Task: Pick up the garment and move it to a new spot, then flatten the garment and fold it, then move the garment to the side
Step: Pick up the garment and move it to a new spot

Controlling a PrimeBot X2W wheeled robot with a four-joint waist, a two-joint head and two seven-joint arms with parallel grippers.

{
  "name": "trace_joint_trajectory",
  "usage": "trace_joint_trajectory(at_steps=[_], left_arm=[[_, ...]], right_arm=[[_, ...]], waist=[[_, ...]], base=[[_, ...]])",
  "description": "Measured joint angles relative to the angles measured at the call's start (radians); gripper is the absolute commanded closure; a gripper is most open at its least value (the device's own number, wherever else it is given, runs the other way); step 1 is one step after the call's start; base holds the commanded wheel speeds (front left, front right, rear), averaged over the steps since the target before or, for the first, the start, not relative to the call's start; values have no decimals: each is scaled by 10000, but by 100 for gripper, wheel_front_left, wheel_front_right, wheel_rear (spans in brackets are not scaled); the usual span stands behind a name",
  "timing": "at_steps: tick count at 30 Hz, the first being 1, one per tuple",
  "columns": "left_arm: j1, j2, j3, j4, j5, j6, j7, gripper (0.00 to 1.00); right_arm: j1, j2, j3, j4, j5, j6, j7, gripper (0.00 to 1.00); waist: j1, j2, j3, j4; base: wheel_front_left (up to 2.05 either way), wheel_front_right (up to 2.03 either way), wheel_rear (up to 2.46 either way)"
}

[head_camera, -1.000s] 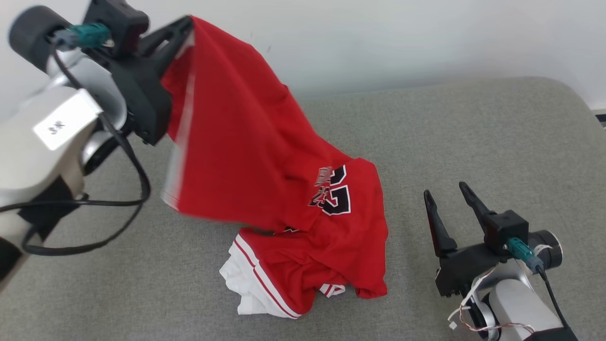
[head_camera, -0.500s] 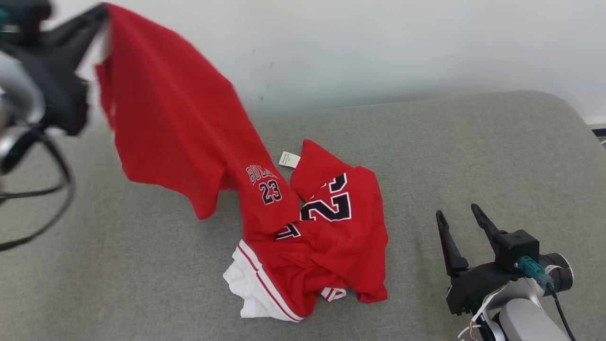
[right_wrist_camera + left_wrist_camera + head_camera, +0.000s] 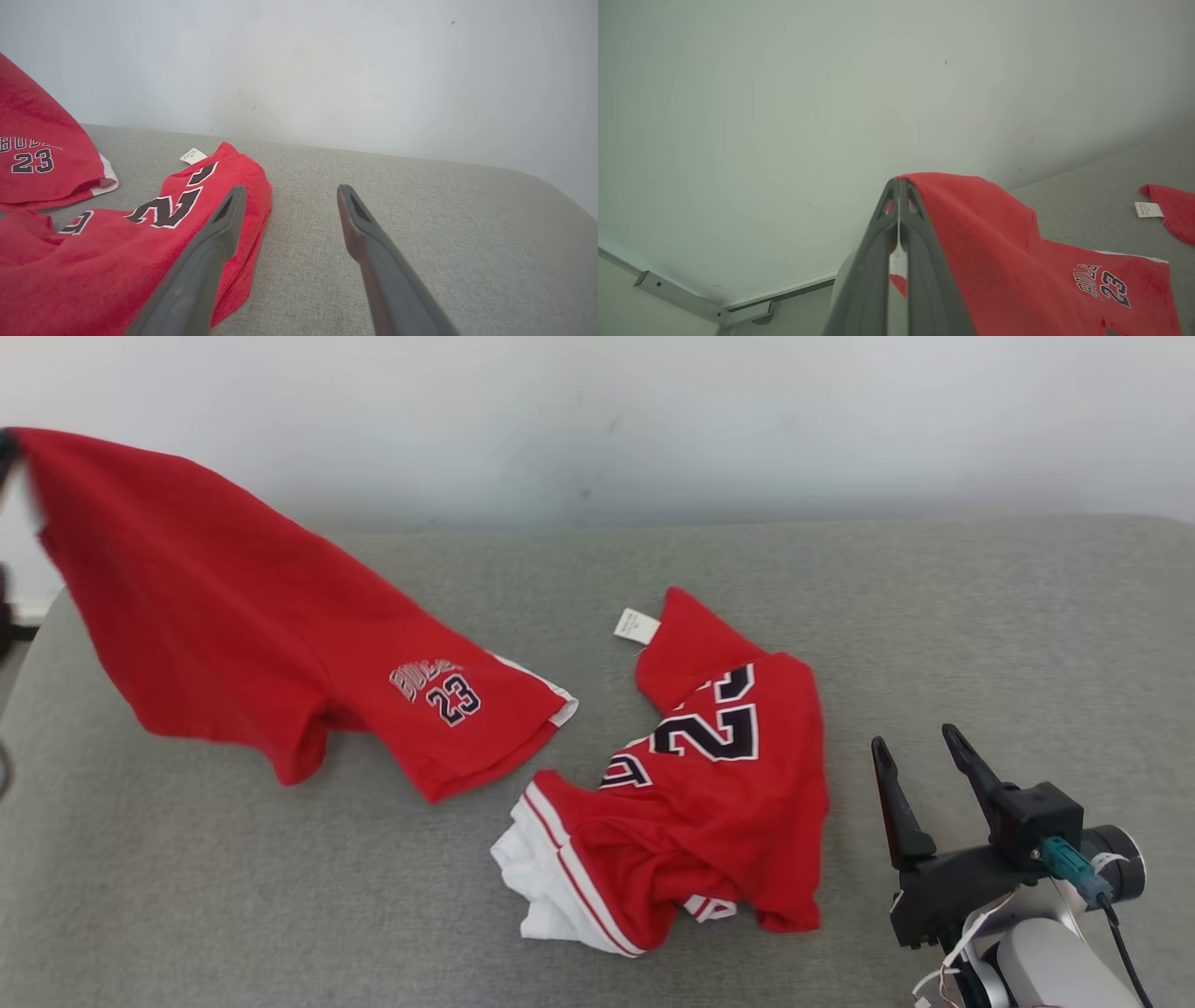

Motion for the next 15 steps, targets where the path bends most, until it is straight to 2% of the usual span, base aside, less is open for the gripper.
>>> trace_joint_trajectory(at_steps=[11,15], left_arm=[[17,842,136,844,-140,0,-69,100],[45,901,56,1005,-142,0,-102,100]], right_arm=[[-303,-109,77,-130,-107,-27,0,0],[-313,-155,65,-151,-111,-29,0,0]], waist=[[1,0,520,795],[1,0,656,1031]], base=[[0,0,0],[0,0,0]])
